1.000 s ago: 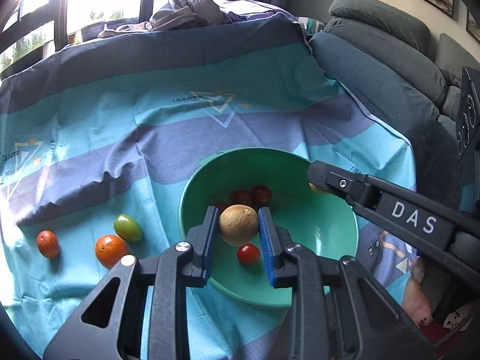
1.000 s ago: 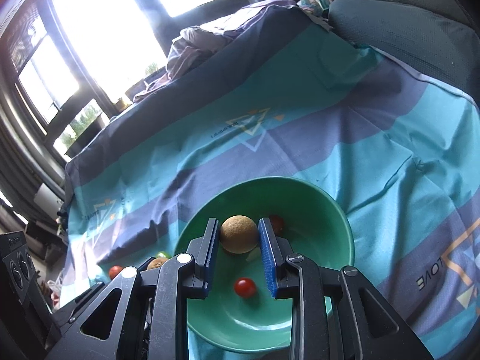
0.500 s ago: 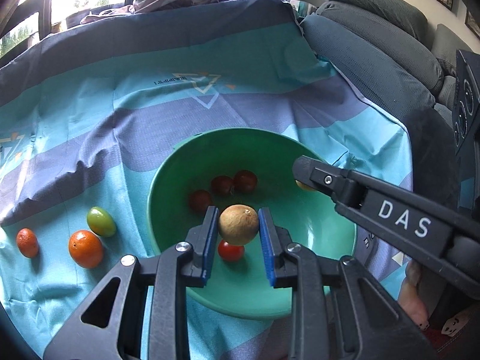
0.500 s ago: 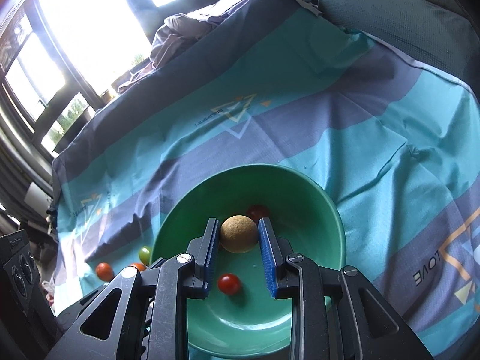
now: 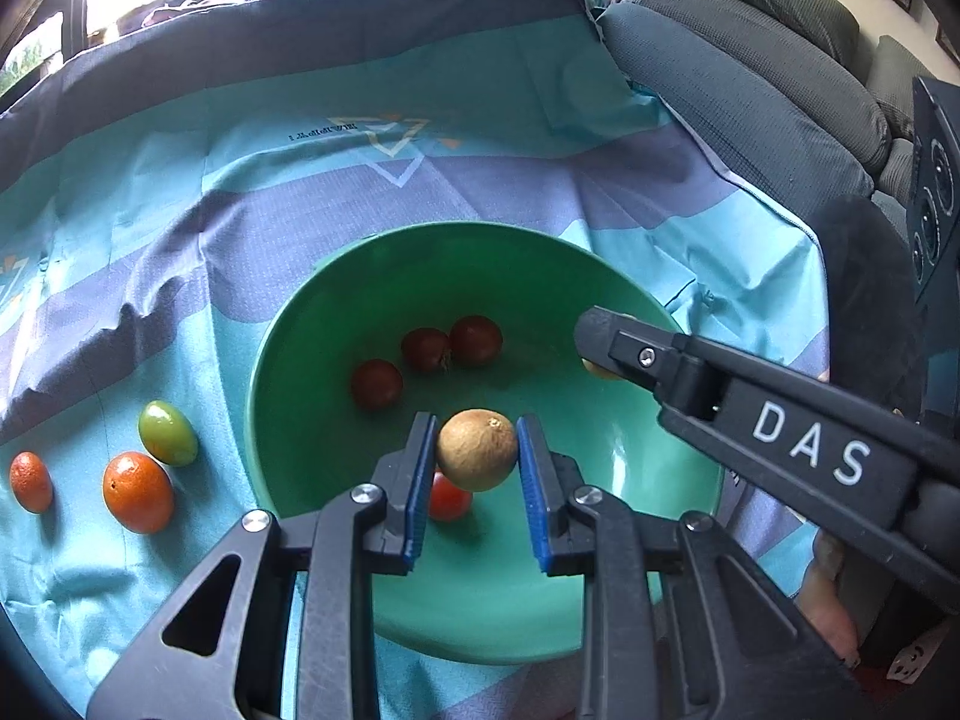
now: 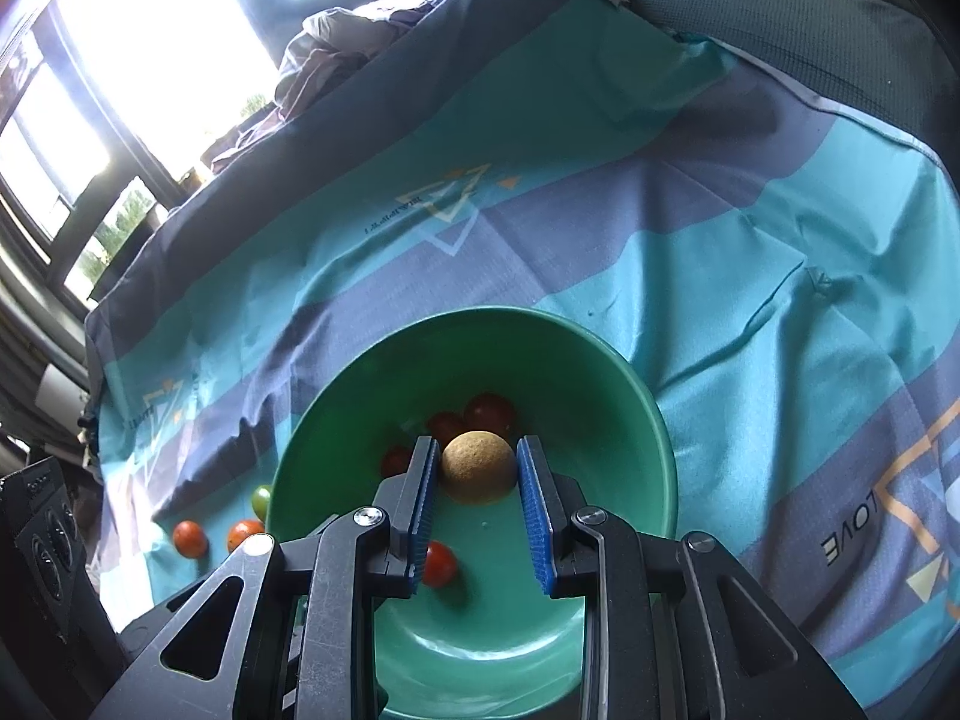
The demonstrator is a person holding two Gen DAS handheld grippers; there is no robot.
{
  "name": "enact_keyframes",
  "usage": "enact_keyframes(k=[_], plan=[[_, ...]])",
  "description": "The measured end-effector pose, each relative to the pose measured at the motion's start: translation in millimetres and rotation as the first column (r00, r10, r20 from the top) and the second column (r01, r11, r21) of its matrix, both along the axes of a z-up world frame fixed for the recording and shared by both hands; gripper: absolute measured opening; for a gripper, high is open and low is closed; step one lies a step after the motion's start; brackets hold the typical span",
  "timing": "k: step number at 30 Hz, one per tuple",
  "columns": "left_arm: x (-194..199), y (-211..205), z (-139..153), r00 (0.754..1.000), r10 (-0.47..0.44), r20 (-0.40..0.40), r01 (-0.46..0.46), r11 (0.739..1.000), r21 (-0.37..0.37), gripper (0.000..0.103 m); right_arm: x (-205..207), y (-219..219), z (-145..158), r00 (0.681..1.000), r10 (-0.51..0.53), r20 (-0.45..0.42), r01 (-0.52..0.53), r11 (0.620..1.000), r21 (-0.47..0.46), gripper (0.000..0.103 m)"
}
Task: Organize fruits
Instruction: 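Carry the kiwi into the green bowl and open the left gripper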
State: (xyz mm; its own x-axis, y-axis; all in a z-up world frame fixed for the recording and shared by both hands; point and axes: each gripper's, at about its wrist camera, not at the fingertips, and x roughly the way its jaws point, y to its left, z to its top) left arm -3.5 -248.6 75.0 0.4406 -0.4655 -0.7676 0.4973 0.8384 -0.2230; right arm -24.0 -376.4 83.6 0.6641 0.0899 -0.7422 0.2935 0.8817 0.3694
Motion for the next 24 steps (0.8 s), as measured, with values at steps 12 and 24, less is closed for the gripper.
enact_keyframes(k=[12, 24], plan=[[3, -3, -6, 1.000, -0.007, -0.018, 0.007, 1.000, 0.014, 0.027, 5, -1, -8, 0.999, 0.000, -0.046, 0.000, 1.000, -0.007, 0.029], [6, -4, -12, 0.999, -0.005, -0.036, 0.005, 1.000, 0.015, 0.027, 8, 0, -12, 0.997, -0.006, -0.075, 0.005, 1.000, -0.026, 0.029]])
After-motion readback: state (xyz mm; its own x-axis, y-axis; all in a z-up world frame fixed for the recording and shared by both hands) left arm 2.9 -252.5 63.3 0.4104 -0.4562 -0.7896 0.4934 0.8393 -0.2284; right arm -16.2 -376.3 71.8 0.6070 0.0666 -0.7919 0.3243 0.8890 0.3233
